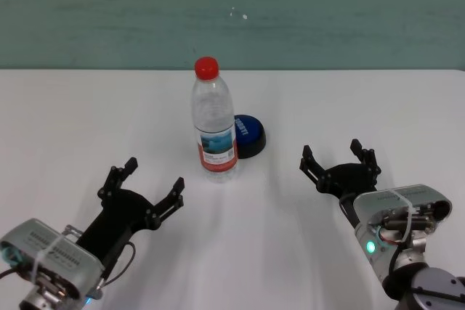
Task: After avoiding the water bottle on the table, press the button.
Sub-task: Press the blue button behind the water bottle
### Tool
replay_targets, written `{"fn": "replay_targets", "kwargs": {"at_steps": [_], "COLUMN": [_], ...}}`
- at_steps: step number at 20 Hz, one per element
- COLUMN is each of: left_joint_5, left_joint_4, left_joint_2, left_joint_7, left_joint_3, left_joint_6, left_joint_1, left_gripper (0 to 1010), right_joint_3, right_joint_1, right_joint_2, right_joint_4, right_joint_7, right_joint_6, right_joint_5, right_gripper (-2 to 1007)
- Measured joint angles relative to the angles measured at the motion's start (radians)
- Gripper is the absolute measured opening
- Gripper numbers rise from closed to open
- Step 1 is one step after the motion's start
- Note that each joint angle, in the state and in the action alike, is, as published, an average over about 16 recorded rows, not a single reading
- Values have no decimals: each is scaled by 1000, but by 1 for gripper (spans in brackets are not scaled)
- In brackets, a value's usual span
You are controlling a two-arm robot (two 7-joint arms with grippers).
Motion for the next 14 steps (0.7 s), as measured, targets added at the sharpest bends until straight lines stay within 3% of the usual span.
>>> {"fn": "replay_targets", "kwargs": {"at_steps": [8,14], "left_joint_5": [0,0], "left_joint_4": [0,0], "left_joint_2": [0,0], "left_joint_7": [0,0], "left_joint_3": [0,0], "left_joint_6": [0,0], "left_joint_1": [0,0], "left_gripper": [1000,1000], "right_joint_3": [0,6], "right_joint_1": [-1,-6], "right_joint_2": [0,6], "right_joint_4": [-1,-18], "right_joint_7": [3,32], "right_joint_6": [0,0], "right_joint_5": [1,8], "right_gripper": [1004,1004]}}
